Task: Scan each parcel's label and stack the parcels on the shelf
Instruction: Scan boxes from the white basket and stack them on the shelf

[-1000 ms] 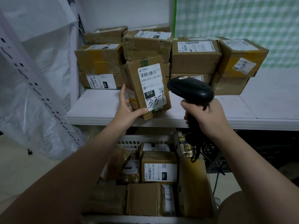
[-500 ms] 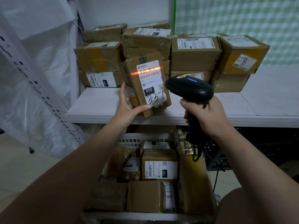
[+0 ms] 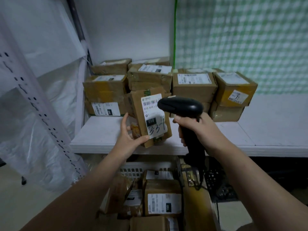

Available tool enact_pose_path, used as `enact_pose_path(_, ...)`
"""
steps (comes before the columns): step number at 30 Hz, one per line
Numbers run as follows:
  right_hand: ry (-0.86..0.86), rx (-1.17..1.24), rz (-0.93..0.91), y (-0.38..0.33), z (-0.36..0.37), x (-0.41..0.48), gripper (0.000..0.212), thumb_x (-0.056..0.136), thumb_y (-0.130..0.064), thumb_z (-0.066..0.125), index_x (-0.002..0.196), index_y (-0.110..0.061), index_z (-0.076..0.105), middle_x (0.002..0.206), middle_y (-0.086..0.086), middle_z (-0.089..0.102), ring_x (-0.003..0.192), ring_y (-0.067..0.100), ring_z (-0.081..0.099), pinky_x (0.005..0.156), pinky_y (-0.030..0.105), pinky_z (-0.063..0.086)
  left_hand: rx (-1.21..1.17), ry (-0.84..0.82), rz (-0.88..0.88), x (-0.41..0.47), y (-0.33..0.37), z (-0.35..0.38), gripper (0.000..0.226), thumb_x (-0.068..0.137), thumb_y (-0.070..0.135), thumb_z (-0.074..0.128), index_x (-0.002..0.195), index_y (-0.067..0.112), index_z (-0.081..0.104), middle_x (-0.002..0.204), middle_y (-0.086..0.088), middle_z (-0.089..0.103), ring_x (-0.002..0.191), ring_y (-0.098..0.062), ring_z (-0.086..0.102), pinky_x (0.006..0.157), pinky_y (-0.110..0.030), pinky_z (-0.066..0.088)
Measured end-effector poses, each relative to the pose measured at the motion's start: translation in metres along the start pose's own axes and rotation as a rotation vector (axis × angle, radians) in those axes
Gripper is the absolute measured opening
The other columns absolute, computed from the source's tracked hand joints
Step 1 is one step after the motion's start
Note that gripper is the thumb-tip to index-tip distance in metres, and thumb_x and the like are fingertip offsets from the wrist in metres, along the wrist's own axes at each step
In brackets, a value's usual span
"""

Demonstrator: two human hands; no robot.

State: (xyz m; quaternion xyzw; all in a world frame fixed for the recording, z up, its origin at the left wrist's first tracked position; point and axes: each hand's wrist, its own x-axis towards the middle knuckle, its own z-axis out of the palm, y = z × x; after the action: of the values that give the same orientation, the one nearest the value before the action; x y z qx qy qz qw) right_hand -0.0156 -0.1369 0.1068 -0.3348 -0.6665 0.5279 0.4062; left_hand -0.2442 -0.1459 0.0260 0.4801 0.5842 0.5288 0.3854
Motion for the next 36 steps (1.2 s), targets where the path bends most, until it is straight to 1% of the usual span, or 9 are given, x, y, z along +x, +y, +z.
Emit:
enact_pose_path(4, -0.068, 0.042, 0.217, -0.036, -0.019, 0.015, 0.020, 0.087, -0.022, 0.068, 0.092, -0.004, 0.061, 0.064, 0.009, 0.053, 0.055, 0.020, 0.053, 0.050, 0.028, 0.046, -0.033, 0.067, 0.026, -0.003, 0.027, -0.006, 0.108, 0.074, 0.021, 0.079, 0.145, 0.050, 0.003, 0.135, -0.001, 0.041, 0.120, -0.017, 0.050, 0.102, -0.042, 0.043)
enact_pose_path(9, 0.137, 0.082, 0.269, -0.065, -0.053, 0.032, 0.024, 0.077, -0.024, 0.078, 0.078, -0.011, 0.058, 0.066, 0.006, 0.050, 0.057, 0.018, 0.050, 0.053, 0.029, 0.045, -0.227, 0.075, 0.059, 0.009, 0.083, 0.013, 0.124, 0.056, 0.047, 0.084, 0.146, 0.048, -0.002, 0.149, 0.004, 0.037, 0.126, -0.018, 0.047, 0.104, -0.046, 0.041)
enact_pose_path(11, 0.219, 0.180, 0.253, -0.067, -0.059, 0.035, 0.028, 0.074, -0.029, 0.080, 0.084, -0.011, 0.060, 0.071, 0.006, 0.053, 0.060, 0.019, 0.055, 0.054, 0.031, 0.047, -0.408, 0.091, 0.038, 0.019, 0.109, 0.032, 0.112, 0.074, 0.036, 0.078, 0.150, 0.041, -0.004, 0.150, 0.005, 0.035, 0.122, -0.018, 0.047, 0.094, -0.042, 0.046)
enact_pose_path(17, 0.439, 0.315, 0.028, -0.054, -0.047, 0.043, 0.082, 0.057, -0.045, 0.086, 0.113, 0.008, 0.059, 0.113, 0.026, 0.066, 0.102, 0.038, 0.067, 0.084, 0.044, 0.057, -0.659, -0.050, -0.028, 0.043, 0.154, 0.097, 0.104, 0.083, 0.025, 0.072, 0.150, 0.038, -0.006, 0.142, 0.001, 0.049, 0.117, -0.021, 0.058, 0.094, -0.047, 0.050)
enact_pose_path(22, 0.482, 0.445, -0.166, -0.060, -0.044, 0.059, 0.043, 0.079, -0.020, 0.079, 0.117, -0.006, 0.067, 0.113, 0.016, 0.071, 0.108, 0.032, 0.067, 0.097, 0.048, 0.051, -0.723, -0.077, -0.015, 0.057, 0.165, 0.136, 0.101, 0.076, 0.024, 0.079, 0.147, 0.031, 0.007, 0.129, -0.009, 0.058, 0.109, -0.024, 0.063, 0.093, -0.049, 0.052)
enact_pose_path(25, 0.573, 0.449, -0.141, -0.066, -0.049, 0.074, 0.033, 0.079, -0.016, 0.079, 0.109, -0.006, 0.071, 0.105, 0.014, 0.073, 0.101, 0.030, 0.070, 0.092, 0.048, 0.054, -0.615, -0.116, -0.002, 0.068, 0.172, 0.140, 0.088, 0.079, 0.030, 0.077, 0.142, 0.030, 0.016, 0.125, -0.006, 0.060, 0.111, -0.024, 0.062, 0.098, -0.047, 0.049)
enact_pose_path(27, 0.647, 0.375, -0.111, -0.075, -0.063, 0.088, 0.023, 0.080, -0.015, 0.077, 0.101, -0.009, 0.071, 0.094, 0.009, 0.075, 0.086, 0.023, 0.073, 0.074, 0.037, 0.058, -0.398, -0.112, 0.042, 0.078, 0.178, 0.129, 0.093, 0.076, 0.044, 0.076, 0.146, 0.030, 0.015, 0.134, 0.002, 0.053, 0.126, -0.022, 0.051, 0.107, -0.046, 0.040)
enact_pose_path(30, 0.676, 0.353, -0.062, -0.094, -0.093, 0.113, 0.011, 0.081, -0.016, 0.075, 0.083, -0.013, 0.064, 0.073, 0.006, 0.069, 0.059, 0.017, 0.069, 0.052, 0.027, 0.053, -0.040, 0.129, 0.119, 0.107, 0.189, 0.093, 0.098, 0.081, 0.053, 0.068, 0.151, 0.034, 0.002, 0.156, -0.002, 0.023, 0.142, -0.026, 0.027, 0.112, -0.049, 0.029)
enact_pose_path(36, 0.660, 0.333, -0.004, -0.107, -0.124, 0.168, 0.023, 0.081, -0.019, 0.075, 0.094, -0.005, 0.063, 0.079, 0.008, 0.065, 0.060, 0.018, 0.065, 0.051, 0.027, 0.054, 0.278, 0.067, 0.362, 0.170, 0.218, 0.069, 0.045, 0.094, 0.024, 0.061, 0.137, 0.022, 0.050, 0.133, 0.006, 0.050, 0.113, -0.013, 0.052, 0.086, -0.024, 0.051)
